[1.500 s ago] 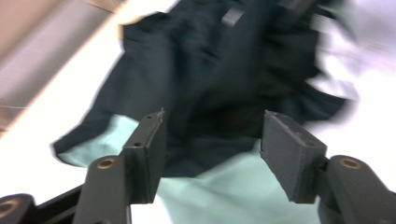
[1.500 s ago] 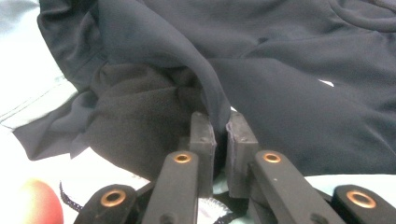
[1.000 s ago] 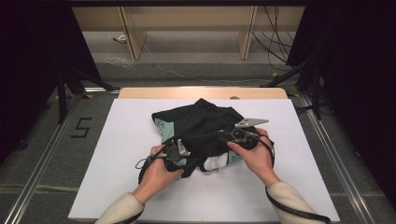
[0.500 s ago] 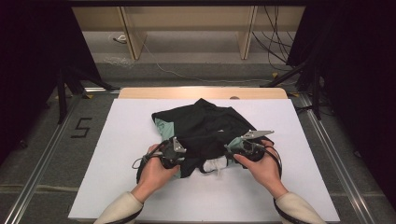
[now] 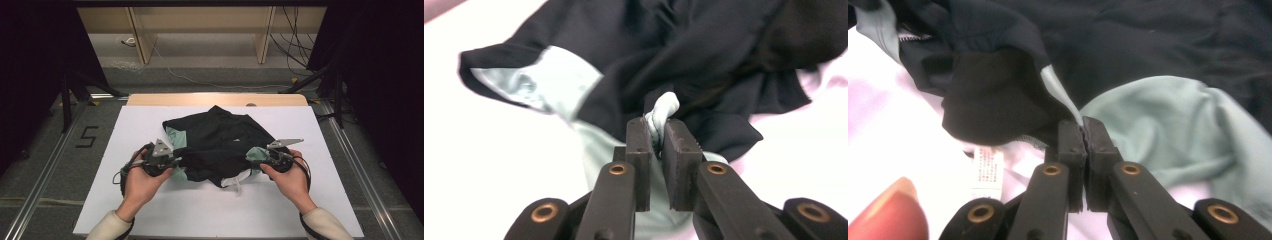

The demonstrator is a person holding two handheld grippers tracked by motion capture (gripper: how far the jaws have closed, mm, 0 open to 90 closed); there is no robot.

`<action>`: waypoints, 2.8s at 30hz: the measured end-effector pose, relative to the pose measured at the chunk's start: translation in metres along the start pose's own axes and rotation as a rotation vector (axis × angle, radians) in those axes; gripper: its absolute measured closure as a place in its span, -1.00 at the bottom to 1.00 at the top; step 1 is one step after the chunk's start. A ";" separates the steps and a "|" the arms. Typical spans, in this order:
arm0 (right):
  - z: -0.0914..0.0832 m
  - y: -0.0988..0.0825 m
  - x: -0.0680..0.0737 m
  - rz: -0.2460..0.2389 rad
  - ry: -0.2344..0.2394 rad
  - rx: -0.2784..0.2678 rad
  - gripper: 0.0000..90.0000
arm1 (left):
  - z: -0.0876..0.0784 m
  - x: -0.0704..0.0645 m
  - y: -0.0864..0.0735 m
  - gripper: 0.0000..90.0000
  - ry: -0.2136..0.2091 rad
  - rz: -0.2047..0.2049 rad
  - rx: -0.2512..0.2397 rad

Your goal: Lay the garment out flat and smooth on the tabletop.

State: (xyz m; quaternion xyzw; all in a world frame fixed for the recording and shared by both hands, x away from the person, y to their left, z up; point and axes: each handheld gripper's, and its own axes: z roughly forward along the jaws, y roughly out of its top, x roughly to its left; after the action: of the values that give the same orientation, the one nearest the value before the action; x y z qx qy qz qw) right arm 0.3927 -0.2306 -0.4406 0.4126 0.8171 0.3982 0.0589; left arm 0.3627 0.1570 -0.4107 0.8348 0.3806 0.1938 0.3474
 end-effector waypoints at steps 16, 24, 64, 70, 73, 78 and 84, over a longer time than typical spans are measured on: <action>-0.018 0.005 -0.022 0.010 -0.131 -0.027 0.95 | 0.011 0.024 -0.002 0.85 0.048 -0.066 -0.065; -0.015 -0.010 -0.038 -0.004 -0.050 -0.037 0.42 | 0.010 0.021 -0.015 0.74 0.010 -0.035 -0.055; -0.044 -0.018 -0.002 0.096 -0.050 -0.058 0.87 | -0.019 -0.002 -0.016 0.87 0.035 -0.054 -0.121; -0.068 -0.021 0.007 0.045 -0.084 -0.054 0.92 | -0.045 -0.005 -0.011 0.87 0.035 -0.035 -0.174; -0.077 -0.027 0.008 0.046 -0.057 -0.018 0.93 | -0.051 -0.009 -0.014 0.87 0.020 -0.005 -0.152; -0.085 -0.046 0.010 0.044 0.000 0.110 0.93 | -0.048 -0.020 -0.036 0.86 -0.078 0.025 -0.053; -0.085 -0.060 0.022 0.015 0.060 0.201 0.93 | -0.055 -0.030 -0.057 0.86 -0.101 0.072 0.019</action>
State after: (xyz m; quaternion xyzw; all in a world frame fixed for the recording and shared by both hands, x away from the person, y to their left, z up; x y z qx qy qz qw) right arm 0.3049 -0.2862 -0.4200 0.4104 0.8513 0.3269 -0.0102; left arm 0.2831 0.1842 -0.4161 0.8599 0.3339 0.1605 0.3510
